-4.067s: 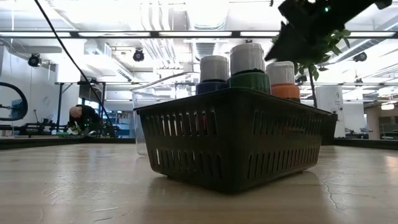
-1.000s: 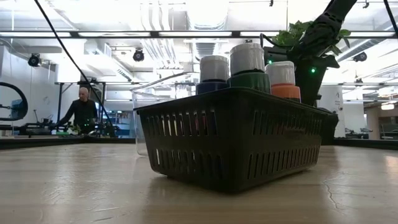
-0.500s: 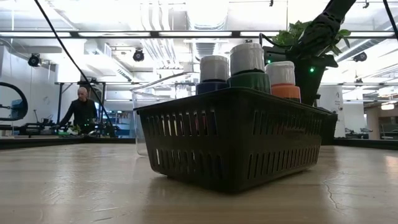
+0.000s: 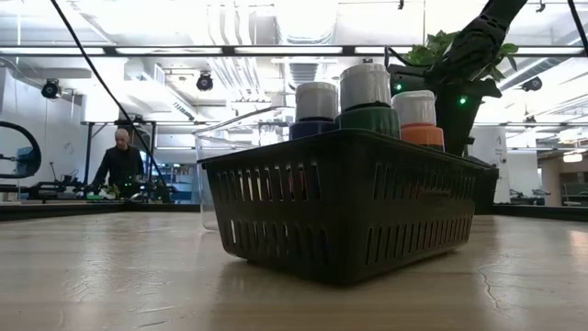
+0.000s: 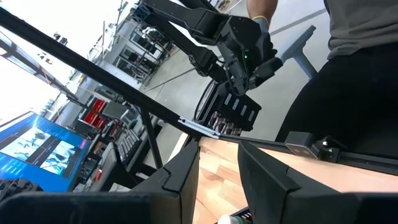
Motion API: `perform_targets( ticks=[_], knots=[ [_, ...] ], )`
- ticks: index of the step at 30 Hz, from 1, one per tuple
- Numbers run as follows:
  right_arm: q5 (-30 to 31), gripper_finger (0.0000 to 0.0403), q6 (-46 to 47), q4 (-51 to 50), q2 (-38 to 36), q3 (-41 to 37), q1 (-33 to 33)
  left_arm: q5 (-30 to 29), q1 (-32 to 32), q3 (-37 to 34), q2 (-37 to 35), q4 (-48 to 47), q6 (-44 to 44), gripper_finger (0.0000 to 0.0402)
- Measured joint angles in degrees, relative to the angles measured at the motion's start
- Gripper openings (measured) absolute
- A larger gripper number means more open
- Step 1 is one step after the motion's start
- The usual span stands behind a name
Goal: Pick & Place Paint Supplies
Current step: Put the eyeshadow brush into the transparent bin
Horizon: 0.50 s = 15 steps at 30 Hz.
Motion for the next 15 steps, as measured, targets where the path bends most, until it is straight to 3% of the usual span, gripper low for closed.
perform_targets(
  ticks=[5,15],
  knots=[
    [0.1,0.0008,0.2,-0.9,-2.9,-0.2,2.9,0.0,0.0,0.0,0.0,0.0,0.0,0.0118],
    [10.4,0.0008,10.9,-14.8,-11.3,-0.5,10.6,0.0,0.0,0.0,0.0,0.0,0.0,0.0118]
  ],
)
